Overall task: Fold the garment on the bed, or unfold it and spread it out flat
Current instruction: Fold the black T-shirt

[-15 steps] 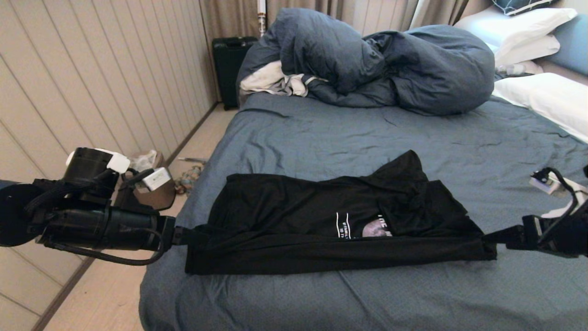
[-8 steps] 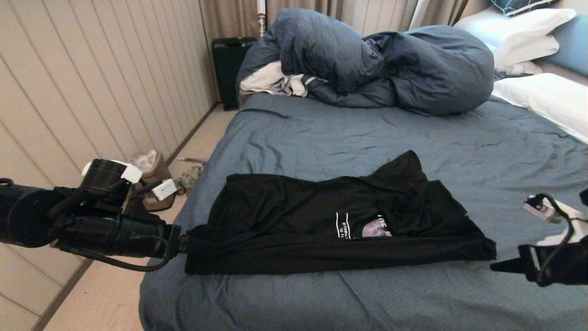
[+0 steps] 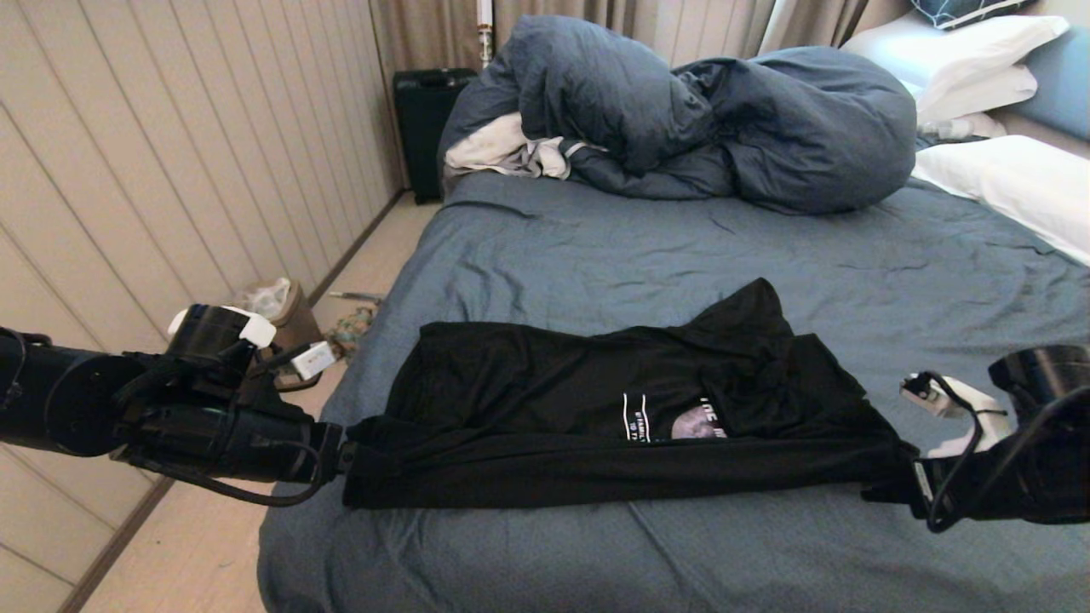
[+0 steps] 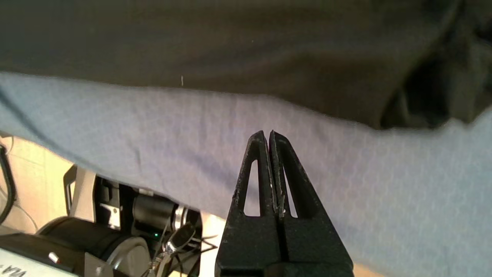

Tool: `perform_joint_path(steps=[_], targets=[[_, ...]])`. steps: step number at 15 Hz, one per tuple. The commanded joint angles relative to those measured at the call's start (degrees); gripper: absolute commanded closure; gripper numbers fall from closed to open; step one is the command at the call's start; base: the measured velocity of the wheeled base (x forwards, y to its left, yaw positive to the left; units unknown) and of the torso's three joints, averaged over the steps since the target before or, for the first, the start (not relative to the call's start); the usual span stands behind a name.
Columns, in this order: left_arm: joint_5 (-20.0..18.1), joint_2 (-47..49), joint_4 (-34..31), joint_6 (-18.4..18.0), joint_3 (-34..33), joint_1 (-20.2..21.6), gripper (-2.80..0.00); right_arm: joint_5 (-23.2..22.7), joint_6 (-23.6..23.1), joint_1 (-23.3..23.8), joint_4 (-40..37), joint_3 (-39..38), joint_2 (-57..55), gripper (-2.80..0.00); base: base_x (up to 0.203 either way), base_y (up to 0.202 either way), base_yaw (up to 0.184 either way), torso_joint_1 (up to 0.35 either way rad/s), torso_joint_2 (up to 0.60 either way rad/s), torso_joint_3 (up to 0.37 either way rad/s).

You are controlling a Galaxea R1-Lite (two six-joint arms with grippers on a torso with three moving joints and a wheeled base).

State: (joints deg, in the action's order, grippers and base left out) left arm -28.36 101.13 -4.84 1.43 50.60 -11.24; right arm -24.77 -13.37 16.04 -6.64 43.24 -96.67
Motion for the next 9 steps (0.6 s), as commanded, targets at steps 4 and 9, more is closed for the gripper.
perform_joint_path(steps=[4, 9], targets=[[-0.3, 0.2, -0.1, 0.1, 0.0, 0.0, -2.80, -0.1, 0.7, -1.0, 0.0, 3.7, -5.3, 0.00, 0.000, 0.000, 0.000, 0.000, 0.00, 0.000], [-0.3, 0.8, -0.1, 0.1, 0.0, 0.0, -2.80, -0.1, 6.1, -3.3, 0.0, 10.1, -8.2, 0.00, 0.000, 0.000, 0.000, 0.000, 0.00, 0.000]])
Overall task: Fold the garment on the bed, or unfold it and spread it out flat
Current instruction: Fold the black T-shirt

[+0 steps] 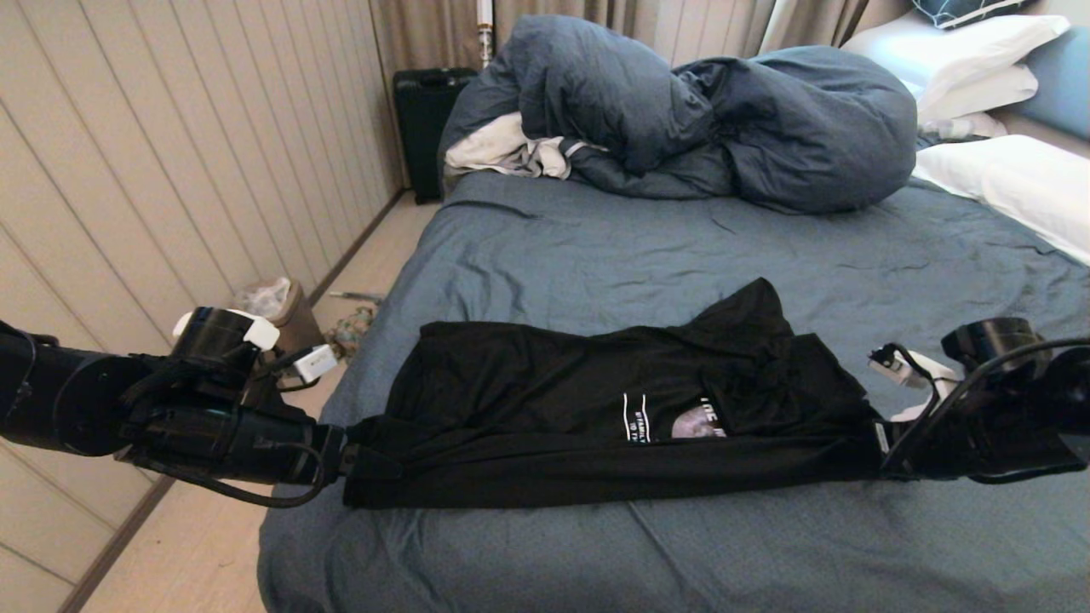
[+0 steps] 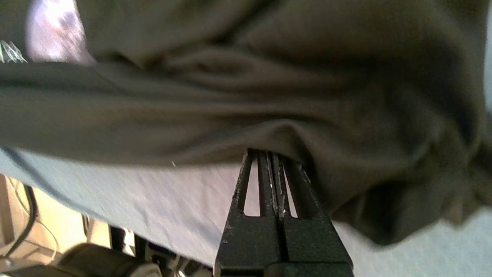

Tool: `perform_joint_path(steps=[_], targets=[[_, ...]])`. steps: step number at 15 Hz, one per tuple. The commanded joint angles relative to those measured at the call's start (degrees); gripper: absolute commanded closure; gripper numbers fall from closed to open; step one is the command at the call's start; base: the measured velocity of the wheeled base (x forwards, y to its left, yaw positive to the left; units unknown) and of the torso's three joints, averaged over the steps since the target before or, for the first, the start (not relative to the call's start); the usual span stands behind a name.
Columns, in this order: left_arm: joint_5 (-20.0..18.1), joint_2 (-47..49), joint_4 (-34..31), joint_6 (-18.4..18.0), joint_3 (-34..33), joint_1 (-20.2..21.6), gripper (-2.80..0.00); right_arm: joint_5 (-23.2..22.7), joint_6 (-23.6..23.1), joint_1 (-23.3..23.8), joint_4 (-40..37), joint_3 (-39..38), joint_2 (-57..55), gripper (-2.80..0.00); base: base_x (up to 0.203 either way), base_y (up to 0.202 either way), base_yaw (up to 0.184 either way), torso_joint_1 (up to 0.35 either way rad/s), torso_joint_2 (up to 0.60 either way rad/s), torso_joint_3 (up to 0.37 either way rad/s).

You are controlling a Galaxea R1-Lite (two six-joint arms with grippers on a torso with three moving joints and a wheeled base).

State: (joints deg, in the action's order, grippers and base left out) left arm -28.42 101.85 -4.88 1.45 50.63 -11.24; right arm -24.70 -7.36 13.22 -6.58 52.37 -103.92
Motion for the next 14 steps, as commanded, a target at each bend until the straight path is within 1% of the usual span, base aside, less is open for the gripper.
perform_joint_path(steps=[1, 7, 10, 12, 13, 14], targets=[[-0.1, 0.1, 0.0, 0.0, 0.0, 0.0, -2.80, -0.2, 0.2, -0.8, -0.1, 1.4, -0.9, 0.00, 0.000, 0.000, 0.000, 0.000, 0.00, 0.000], [-0.1, 0.3, 0.0, 0.0, -0.1, 0.0, -2.80, -0.2, 3.3, -2.8, -0.1, 6.4, -2.4, 0.00, 0.000, 0.000, 0.000, 0.000, 0.00, 0.000], [-0.2, 0.1, -0.1, -1.5, -0.4, 0.0, -2.80, -0.8, 2.9, -2.6, -0.2, 5.8, -1.0, 0.00, 0.000, 0.000, 0.000, 0.000, 0.00, 0.000], [-0.2, 0.3, 0.0, -1.3, 0.0, 0.0, -2.80, -1.9, 2.3, -2.1, -0.5, 3.8, 1.8, 0.00, 0.000, 0.000, 0.000, 0.000, 0.00, 0.000], [-0.2, 0.5, 0.0, -1.2, 0.4, 0.0, -2.80, -2.2, 1.9, -0.9, -1.2, 2.9, 2.9, 0.00, 0.000, 0.000, 0.000, 0.000, 0.00, 0.000], [-0.3, 0.6, 0.0, -1.1, 0.7, 0.0, -2.80, -2.3, 1.1, 0.6, -4.1, 2.8, 3.7, 0.00, 0.000, 0.000, 0.000, 0.000, 0.00, 0.000]])
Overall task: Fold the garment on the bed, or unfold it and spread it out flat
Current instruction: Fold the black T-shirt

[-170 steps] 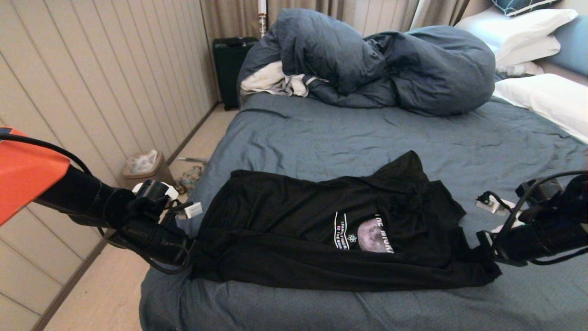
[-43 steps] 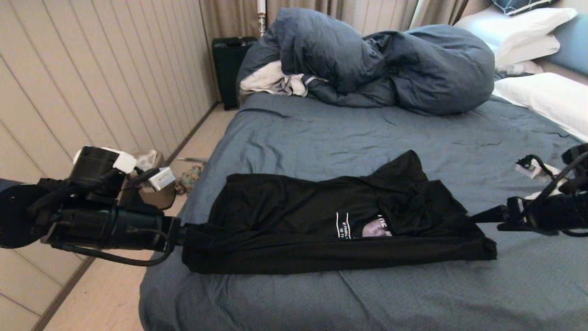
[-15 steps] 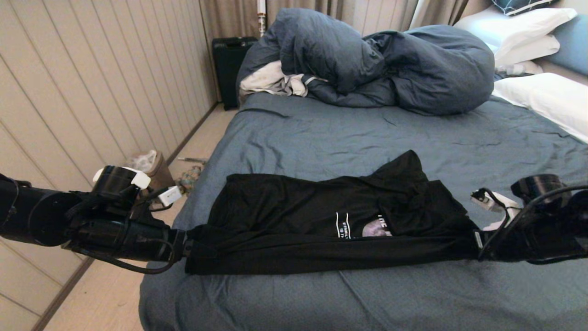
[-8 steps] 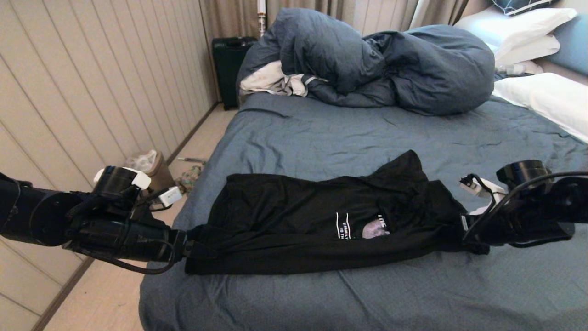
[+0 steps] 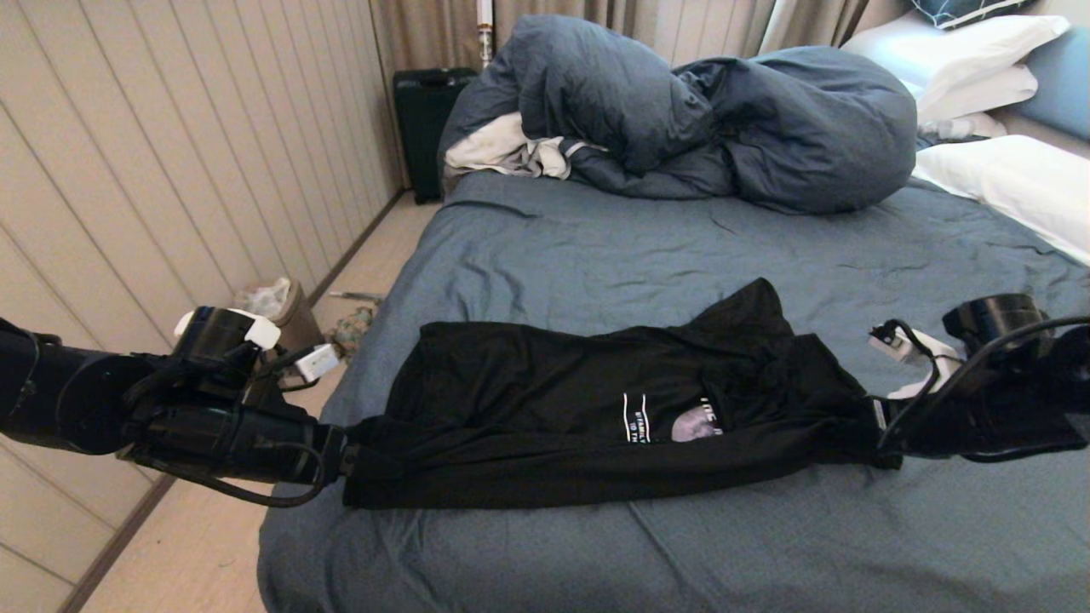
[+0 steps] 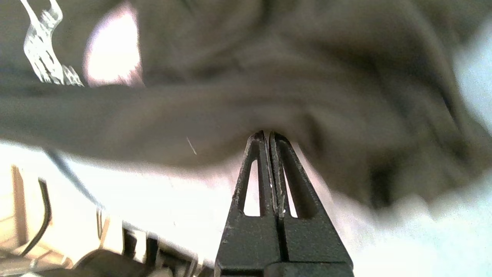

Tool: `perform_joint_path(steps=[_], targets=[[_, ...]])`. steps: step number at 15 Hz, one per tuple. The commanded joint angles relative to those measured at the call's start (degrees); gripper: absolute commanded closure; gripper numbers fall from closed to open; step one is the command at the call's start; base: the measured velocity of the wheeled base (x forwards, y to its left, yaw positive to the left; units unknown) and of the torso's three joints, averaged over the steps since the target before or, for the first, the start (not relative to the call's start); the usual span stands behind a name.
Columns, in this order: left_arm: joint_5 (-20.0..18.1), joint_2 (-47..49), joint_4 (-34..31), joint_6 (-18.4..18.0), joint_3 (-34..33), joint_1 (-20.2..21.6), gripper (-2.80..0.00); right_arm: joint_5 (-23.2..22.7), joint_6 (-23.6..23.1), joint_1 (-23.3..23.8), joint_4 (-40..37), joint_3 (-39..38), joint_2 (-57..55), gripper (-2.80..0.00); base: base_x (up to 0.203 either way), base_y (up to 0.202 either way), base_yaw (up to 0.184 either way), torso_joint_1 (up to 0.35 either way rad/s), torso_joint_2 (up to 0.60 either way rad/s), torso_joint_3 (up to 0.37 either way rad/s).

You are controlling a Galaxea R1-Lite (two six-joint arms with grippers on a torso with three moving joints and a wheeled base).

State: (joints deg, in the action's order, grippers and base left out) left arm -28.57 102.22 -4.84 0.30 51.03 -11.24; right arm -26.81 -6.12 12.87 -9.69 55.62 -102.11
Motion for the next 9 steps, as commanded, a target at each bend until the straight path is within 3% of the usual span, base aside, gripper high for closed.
perform_joint_path(steps=[1, 4, 9], targets=[[-0.2, 0.2, 0.0, 0.1, 0.4, 0.1, -2.80, -0.2, -2.0, 2.2, -3.2, -0.4, 3.1, 0.00, 0.000, 0.000, 0.000, 0.000, 0.00, 0.000], [-0.3, -1.4, -0.4, 2.3, 2.2, 1.9, -2.80, -2.5, -8.0, 6.8, -11.1, -0.1, 7.7, 0.00, 0.000, 0.000, 0.000, 0.000, 0.00, 0.000], [0.1, -0.5, -0.4, 10.7, 6.8, 2.1, -2.80, -6.0, -7.7, 8.1, -13.0, 0.1, 10.5, 0.00, 0.000, 0.000, 0.000, 0.000, 0.00, 0.000]])
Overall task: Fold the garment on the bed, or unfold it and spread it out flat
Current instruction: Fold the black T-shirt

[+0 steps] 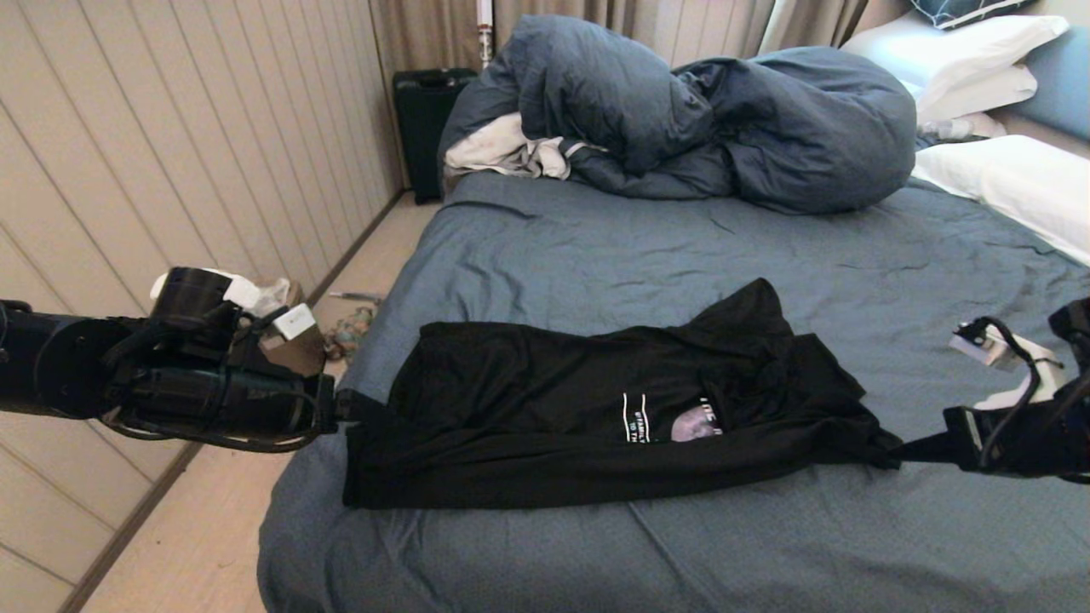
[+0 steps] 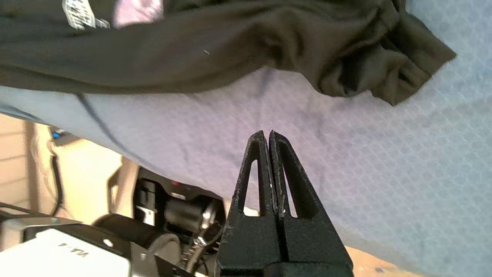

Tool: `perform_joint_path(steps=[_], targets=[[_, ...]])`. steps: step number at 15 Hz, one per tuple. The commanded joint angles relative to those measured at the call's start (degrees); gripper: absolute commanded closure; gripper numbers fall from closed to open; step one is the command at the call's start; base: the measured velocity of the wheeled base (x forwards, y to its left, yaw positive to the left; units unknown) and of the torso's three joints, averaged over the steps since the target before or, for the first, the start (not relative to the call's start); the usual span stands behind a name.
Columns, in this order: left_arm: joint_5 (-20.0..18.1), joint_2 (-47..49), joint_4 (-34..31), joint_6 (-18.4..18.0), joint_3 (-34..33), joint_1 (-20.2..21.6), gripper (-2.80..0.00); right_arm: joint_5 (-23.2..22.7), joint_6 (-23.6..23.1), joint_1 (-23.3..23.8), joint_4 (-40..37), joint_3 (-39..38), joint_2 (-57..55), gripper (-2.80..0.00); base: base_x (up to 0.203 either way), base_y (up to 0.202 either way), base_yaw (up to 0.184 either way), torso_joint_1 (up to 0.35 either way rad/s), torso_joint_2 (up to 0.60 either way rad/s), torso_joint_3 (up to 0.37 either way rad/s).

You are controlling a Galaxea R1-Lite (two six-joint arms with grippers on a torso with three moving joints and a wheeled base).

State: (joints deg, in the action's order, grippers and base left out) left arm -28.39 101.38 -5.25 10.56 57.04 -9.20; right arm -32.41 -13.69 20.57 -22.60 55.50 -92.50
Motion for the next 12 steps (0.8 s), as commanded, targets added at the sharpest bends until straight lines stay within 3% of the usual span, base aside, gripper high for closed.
perform_joint_path(steps=[1, 4, 8, 12], targets=[[0.0, 0.7, 0.0, 0.9, 0.9, 0.4, -2.80, -1.2, 0.0, 1.1, -0.1, 0.5, 0.4, 0.00, 0.000, 0.000, 0.000, 0.000, 0.00, 0.000], [0.6, 1.1, 0.3, -0.4, -1.0, 1.2, -2.80, -1.7, 0.0, 1.7, -0.1, 1.4, -2.2, 0.00, 0.000, 0.000, 0.000, 0.000, 0.00, 0.000], [-1.0, -2.7, 0.2, -8.6, -5.0, 7.4, -2.80, -1.8, -0.2, 1.4, -0.1, 0.3, -1.7, 0.00, 0.000, 0.000, 0.000, 0.000, 0.00, 0.000], [-2.4, 4.8, 1.6, -9.7, -4.2, 2.6, -2.80, -2.0, -0.1, 1.4, -0.1, 0.5, -2.2, 0.00, 0.000, 0.000, 0.000, 0.000, 0.00, 0.000]])
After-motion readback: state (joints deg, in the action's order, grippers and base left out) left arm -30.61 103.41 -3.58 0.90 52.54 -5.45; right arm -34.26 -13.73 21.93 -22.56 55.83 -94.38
